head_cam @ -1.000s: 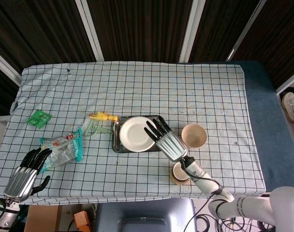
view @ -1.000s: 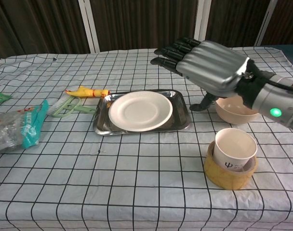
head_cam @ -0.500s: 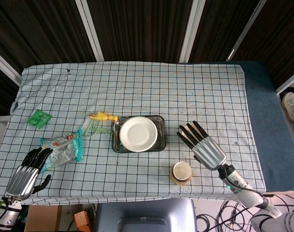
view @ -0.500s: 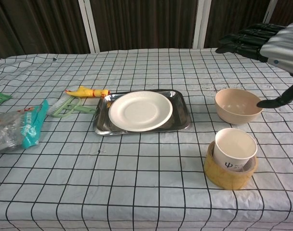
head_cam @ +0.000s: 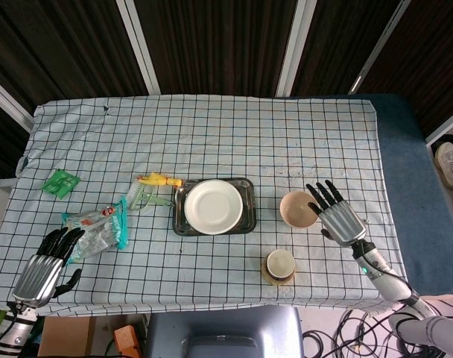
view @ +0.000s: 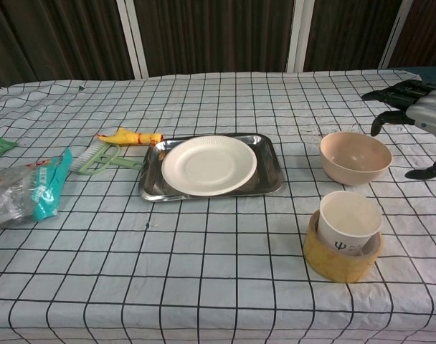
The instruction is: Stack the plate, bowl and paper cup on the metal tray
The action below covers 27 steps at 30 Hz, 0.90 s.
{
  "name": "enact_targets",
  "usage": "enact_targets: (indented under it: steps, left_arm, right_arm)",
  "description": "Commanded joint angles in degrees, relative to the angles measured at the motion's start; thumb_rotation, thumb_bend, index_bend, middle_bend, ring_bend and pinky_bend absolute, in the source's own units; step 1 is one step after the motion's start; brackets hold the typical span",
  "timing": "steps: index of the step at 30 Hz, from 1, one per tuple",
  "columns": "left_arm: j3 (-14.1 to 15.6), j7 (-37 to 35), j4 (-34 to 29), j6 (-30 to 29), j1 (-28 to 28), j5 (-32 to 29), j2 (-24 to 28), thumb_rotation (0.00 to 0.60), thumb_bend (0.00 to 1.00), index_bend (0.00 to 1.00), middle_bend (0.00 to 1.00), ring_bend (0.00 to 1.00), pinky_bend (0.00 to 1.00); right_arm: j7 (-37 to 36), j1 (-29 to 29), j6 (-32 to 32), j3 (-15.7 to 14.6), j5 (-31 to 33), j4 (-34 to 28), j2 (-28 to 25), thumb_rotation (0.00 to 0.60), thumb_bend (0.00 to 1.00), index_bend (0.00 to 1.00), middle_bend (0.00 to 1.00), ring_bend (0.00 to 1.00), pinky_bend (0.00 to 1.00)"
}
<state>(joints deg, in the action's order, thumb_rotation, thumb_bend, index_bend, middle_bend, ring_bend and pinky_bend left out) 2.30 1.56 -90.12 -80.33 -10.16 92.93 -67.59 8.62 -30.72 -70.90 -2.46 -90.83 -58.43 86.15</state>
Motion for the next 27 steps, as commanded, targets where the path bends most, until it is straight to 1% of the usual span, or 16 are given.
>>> enact_targets:
  steps: [1, 4, 7, 12, 16, 23, 27]
  left_arm:
    - [0.0, 0.0, 0.0, 0.1, -0.1, 0.0, 0.0, 0.6, 0.41, 0.0, 0.08, 0.03, 0.09]
    - [0.0, 0.0, 0.0, 0.3, -0.2, 0.0, -0.1, 0.6, 0.41, 0.0, 0.08, 0.03, 0.09]
    - [0.1, 0.0, 0.0, 0.3, -0.1, -0.1, -0.1, 0.6, 0.41, 0.0, 0.08, 0.03, 0.09]
    - [0.1, -0.2, 0.0, 0.3, -0.2, -0.2, 0.0, 0.6, 0.41, 0.0, 0.08, 0.03, 0.09]
    - [0.1, -0.2, 0.1, 0.3, -0.1, -0.2, 0.0, 0.6, 0.41, 0.0, 0.08, 0.03, 0.09]
    - [0.1, -0.3, 0.1, 0.1, -0.1, -0.1, 0.0, 0.6, 0.41, 0.0, 0.08, 0.03, 0.09]
    - [0.2, -0.2, 0.1, 0.1, -0.1, 0.0, 0.0, 0.6, 0.41, 0.0, 0.08, 0.03, 0.09]
  right_arm:
    - [-3.0, 0.1, 0.7, 0.1, -0.6, 4.1, 3.5, 0.6, 0.05, 0.35, 0.0, 0.0, 0.0]
    - [-4.9, -0.5, 1.6, 0.5, -0.8, 7.2, 6.2, 0.6, 0.13, 0.39, 0.0, 0.0, 0.0]
    - [-6.0, -0.9, 2.3, 0.7, -0.9, 9.8, 8.2, 0.6, 0.23, 0.44, 0.02, 0.0, 0.0]
    - [-7.3, -1.0, 2.6, 0.8, -1.2, 12.9, 10.1, 0.6, 0.3, 0.53, 0.05, 0.0, 0.0]
    - [-8.0, -1.0, 2.7, 0.8, -1.3, 14.4, 10.8, 0.6, 0.37, 0.58, 0.06, 0.0, 0.0]
    - [-9.7, -0.8, 1.1, 1.2, -1.8, 15.3, 11.0, 0.6, 0.38, 0.62, 0.08, 0.0, 0.0]
    - [-9.5, -1.1, -0.2, 2.2, -1.6, 14.4, 10.5, 0.6, 0.38, 0.63, 0.08, 0.0, 0.0]
